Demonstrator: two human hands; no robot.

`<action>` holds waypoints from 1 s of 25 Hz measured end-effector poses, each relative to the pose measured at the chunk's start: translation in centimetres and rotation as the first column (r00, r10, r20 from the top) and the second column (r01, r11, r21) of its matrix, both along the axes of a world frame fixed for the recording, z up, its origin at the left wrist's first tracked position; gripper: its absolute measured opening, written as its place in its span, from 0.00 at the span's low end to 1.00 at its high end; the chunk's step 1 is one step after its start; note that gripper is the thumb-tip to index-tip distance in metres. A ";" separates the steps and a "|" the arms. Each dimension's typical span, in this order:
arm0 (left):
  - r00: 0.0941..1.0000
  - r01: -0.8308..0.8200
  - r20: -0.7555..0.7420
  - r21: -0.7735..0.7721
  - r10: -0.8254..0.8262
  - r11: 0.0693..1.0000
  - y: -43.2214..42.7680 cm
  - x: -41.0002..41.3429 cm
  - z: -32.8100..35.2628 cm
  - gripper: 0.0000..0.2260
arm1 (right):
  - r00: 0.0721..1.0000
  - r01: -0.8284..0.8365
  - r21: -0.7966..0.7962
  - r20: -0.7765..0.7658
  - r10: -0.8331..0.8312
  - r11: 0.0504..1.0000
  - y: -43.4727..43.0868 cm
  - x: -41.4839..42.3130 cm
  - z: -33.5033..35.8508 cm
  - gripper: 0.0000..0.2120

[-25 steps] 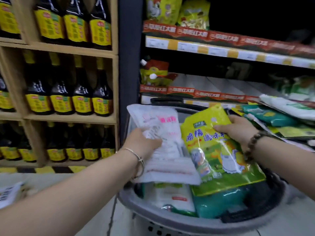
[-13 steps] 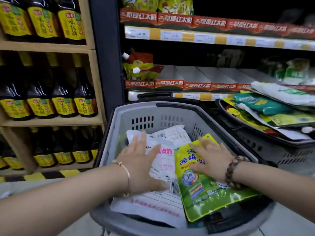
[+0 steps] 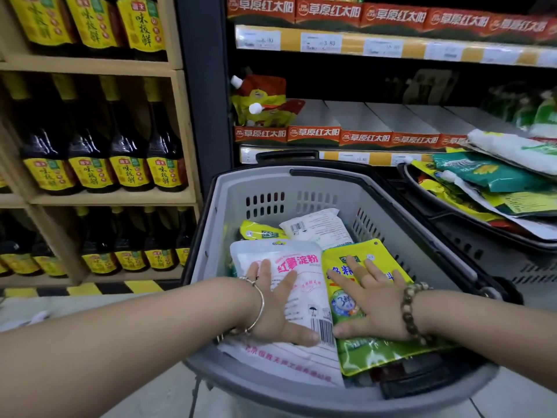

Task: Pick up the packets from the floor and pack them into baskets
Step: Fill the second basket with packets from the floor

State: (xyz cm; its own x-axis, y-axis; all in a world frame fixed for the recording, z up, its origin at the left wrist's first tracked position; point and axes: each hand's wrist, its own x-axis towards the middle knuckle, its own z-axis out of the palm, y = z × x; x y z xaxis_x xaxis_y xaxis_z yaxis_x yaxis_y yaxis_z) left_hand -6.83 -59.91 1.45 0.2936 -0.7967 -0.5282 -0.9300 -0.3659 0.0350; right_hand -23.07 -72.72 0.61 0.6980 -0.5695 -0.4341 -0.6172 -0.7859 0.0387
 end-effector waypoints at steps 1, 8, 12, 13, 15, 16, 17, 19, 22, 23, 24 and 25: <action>1.000 0.004 -0.007 -0.014 -0.004 1.000 0.0 0.0 0.1 0.48 | 1.000 0.001 -0.003 0.013 -0.001 1.000 0.0 -0.1 0.1 0.47; 0.998 0.032 -0.030 -0.552 -0.058 0.833 3.3 1.9 3.9 0.32 | 0.861 0.039 0.134 0.498 -0.102 0.990 2.6 3.1 3.0 0.37; 0.983 -0.181 -0.173 -0.826 0.066 0.534 9.8 6.1 6.4 0.24 | 0.746 -0.183 -0.029 0.647 0.158 0.983 8.4 9.9 6.1 0.32; 0.974 -0.226 -0.194 -0.839 0.115 0.496 12.1 7.4 6.6 0.23 | 0.720 -0.229 -0.050 0.663 0.203 0.972 10.2 11.9 6.8 0.32; 0.951 -0.293 -0.206 -0.839 0.230 0.458 17.3 10.2 6.0 0.23 | 0.681 -0.316 -0.087 0.672 0.290 0.945 14.1 15.9 7.8 0.32; 0.935 -0.322 -0.207 -0.834 0.288 0.447 20.0 11.7 5.5 0.23 | 0.669 -0.358 -0.102 0.666 0.331 0.928 16.1 17.7 7.9 0.31; 0.916 -0.349 -0.204 -0.831 0.346 0.433 23.3 13.1 4.9 0.23 | 0.660 -0.402 -0.102 0.657 0.365 0.910 18.6 19.7 7.7 0.31; 0.874 -0.408 -0.213 -0.809 0.436 0.423 29.3 15.3 3.6 0.22 | 0.645 -0.469 -0.106 0.637 0.422 0.877 23.2 23.2 6.7 0.31; 0.805 -0.484 -0.222 -0.781 0.550 0.394 38.0 17.6 1.5 0.22 | 0.646 -0.548 -0.107 0.576 0.500 0.830 30.4 27.9 3.9 0.30; 0.782 -0.505 -0.223 -0.775 0.583 0.381 40.6 18.1 0.8 0.22 | 0.647 -0.569 -0.112 0.550 0.528 0.814 32.6 29.2 2.9 0.30; 0.755 -0.530 -0.224 -0.762 0.616 0.371 42.9 18.5 0.0 0.23 | 0.647 -0.588 -0.121 0.523 0.555 0.800 34.6 30.4 1.9 0.30; 0.728 -0.554 -0.225 -0.750 0.648 0.363 45.1 18.9 -0.8 0.23 | 0.647 -0.603 -0.130 0.497 0.578 0.787 36.7 31.4 1.0 0.31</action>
State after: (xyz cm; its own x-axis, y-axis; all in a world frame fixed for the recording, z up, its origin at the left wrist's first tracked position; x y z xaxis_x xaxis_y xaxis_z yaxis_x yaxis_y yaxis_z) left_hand 12.08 -14.81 0.67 0.8684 -0.4527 0.2025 -0.4886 -0.7116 0.5049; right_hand 8.34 -36.06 1.60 0.9976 0.0492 0.0485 0.0568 -0.9836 -0.1714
